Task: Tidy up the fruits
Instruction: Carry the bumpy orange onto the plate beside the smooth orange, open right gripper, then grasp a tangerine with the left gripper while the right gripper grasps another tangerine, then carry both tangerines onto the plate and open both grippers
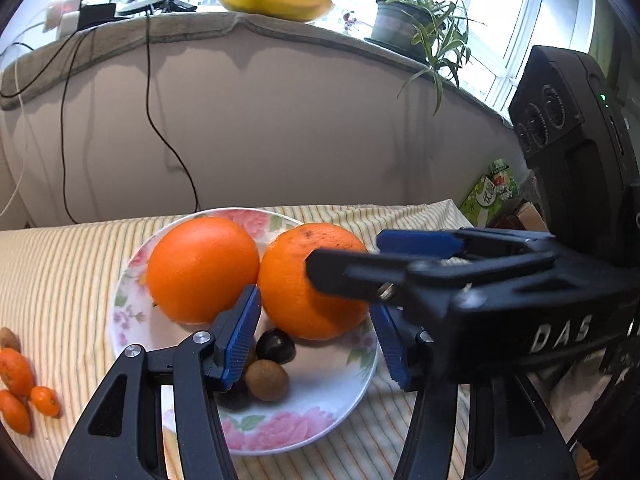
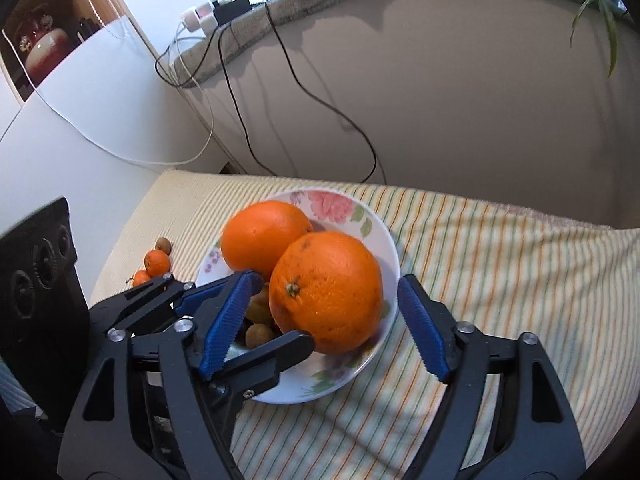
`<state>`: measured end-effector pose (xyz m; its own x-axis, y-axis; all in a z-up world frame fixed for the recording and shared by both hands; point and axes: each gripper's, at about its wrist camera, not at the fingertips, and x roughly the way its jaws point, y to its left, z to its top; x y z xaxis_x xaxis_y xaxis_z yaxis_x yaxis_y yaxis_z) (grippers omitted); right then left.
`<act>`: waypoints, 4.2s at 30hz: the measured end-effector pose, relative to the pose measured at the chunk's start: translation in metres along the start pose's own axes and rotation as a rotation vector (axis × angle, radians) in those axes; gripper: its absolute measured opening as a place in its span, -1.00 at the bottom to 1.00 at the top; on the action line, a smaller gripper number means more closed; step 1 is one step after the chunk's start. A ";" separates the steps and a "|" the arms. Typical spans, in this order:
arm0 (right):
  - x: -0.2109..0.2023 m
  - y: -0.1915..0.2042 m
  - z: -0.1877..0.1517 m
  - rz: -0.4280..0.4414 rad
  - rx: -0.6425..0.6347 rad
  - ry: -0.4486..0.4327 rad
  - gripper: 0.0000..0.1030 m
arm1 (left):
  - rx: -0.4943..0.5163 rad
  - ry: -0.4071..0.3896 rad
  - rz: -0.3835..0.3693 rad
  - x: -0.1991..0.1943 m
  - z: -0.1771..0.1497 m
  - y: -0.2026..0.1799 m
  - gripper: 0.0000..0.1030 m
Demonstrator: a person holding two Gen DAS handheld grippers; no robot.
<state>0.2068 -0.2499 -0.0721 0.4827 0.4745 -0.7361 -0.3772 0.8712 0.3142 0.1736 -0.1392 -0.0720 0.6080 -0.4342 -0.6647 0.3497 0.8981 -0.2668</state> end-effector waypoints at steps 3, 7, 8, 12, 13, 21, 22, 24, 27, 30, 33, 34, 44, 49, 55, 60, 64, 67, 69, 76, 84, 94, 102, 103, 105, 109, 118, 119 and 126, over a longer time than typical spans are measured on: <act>-0.006 0.001 0.000 -0.010 -0.001 -0.014 0.57 | 0.001 -0.008 -0.001 -0.006 -0.002 -0.001 0.08; -0.014 0.003 -0.002 -0.016 0.009 -0.033 0.57 | -0.007 -0.014 0.003 -0.015 -0.006 0.001 0.08; -0.017 0.004 -0.003 -0.018 0.010 -0.038 0.57 | -0.008 -0.018 0.005 -0.018 -0.007 0.002 0.08; -0.024 0.008 -0.008 -0.033 0.005 -0.049 0.57 | -0.006 -0.031 0.010 -0.031 -0.010 0.002 0.08; -0.026 0.010 -0.009 -0.034 0.004 -0.051 0.57 | -0.002 -0.038 0.013 -0.036 -0.011 0.002 0.08; -0.042 0.025 -0.024 -0.054 -0.003 -0.078 0.57 | 0.002 -0.084 0.027 -0.068 -0.020 0.002 0.08; -0.044 0.027 -0.026 -0.056 -0.005 -0.083 0.57 | 0.003 -0.089 0.029 -0.072 -0.021 0.002 0.08; -0.048 0.032 -0.029 -0.067 -0.012 -0.093 0.57 | 0.003 -0.104 0.036 -0.082 -0.023 0.002 0.08; -0.055 0.042 -0.034 -0.076 -0.027 -0.112 0.57 | 0.009 -0.127 0.048 -0.096 -0.029 0.004 0.08; -0.061 0.053 -0.039 -0.091 -0.047 -0.139 0.57 | 0.009 -0.146 0.059 -0.110 -0.034 0.006 0.19; -0.064 0.065 -0.043 -0.095 -0.067 -0.155 0.57 | 0.001 -0.168 0.069 -0.121 -0.040 0.009 0.30; -0.064 0.069 -0.045 -0.096 -0.075 -0.158 0.57 | 0.000 -0.172 0.073 -0.123 -0.041 0.010 0.32; -0.054 0.104 -0.064 -0.048 -0.122 -0.166 0.57 | -0.016 -0.177 0.160 -0.147 -0.057 0.031 0.42; -0.047 0.120 -0.067 -0.046 -0.167 -0.176 0.57 | -0.043 -0.170 0.203 -0.152 -0.062 0.049 0.43; -0.034 0.134 -0.061 -0.077 -0.208 -0.160 0.57 | -0.077 -0.157 0.241 -0.155 -0.069 0.073 0.43; -0.020 0.138 -0.054 -0.040 -0.197 -0.143 0.57 | -0.128 -0.139 0.272 -0.155 -0.075 0.096 0.43; -0.006 0.147 -0.050 -0.011 -0.216 -0.129 0.57 | -0.173 -0.116 0.288 -0.153 -0.084 0.119 0.42; 0.007 0.156 -0.047 0.008 -0.239 -0.109 0.57 | -0.198 -0.106 0.293 -0.152 -0.090 0.132 0.40; 0.016 0.161 -0.046 0.015 -0.256 -0.097 0.57 | -0.217 -0.098 0.291 -0.152 -0.093 0.141 0.38; 0.051 0.177 -0.042 0.049 -0.300 -0.025 0.38 | -0.268 -0.060 0.275 -0.142 -0.103 0.166 -0.04; 0.095 0.188 -0.039 0.082 -0.319 0.076 -0.06 | -0.305 -0.032 0.251 -0.131 -0.106 0.182 -0.25; 0.133 0.196 -0.033 0.083 -0.333 0.136 -0.16 | -0.308 -0.009 0.249 -0.121 -0.105 0.191 -0.33; 0.151 0.198 -0.030 0.077 -0.338 0.167 -0.18 | -0.304 0.002 0.246 -0.114 -0.103 0.192 -0.34; 0.151 0.198 -0.030 0.079 -0.337 0.168 -0.18 | -0.302 0.002 0.247 -0.114 -0.102 0.192 -0.34; 0.153 0.199 -0.029 0.081 -0.339 0.169 -0.21 | -0.298 0.000 0.250 -0.114 -0.102 0.191 -0.35; 0.156 0.203 -0.029 0.110 -0.343 0.185 -0.46 | -0.299 -0.003 0.248 -0.114 -0.102 0.192 -0.36; 0.148 0.209 -0.033 0.090 -0.361 0.164 -0.48 | -0.299 -0.019 0.258 -0.118 -0.103 0.190 -0.37; 0.145 0.209 -0.035 0.090 -0.360 0.160 -0.48 | -0.298 -0.021 0.257 -0.119 -0.103 0.189 -0.37; 0.125 0.207 -0.039 0.090 -0.362 0.132 -0.48 | -0.290 -0.034 0.243 -0.126 -0.102 0.181 -0.37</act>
<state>0.1580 -0.0156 -0.1223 0.3377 0.5064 -0.7934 -0.6795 0.7145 0.1667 0.0875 0.0851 -0.1082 0.6736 -0.2036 -0.7105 -0.0212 0.9556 -0.2939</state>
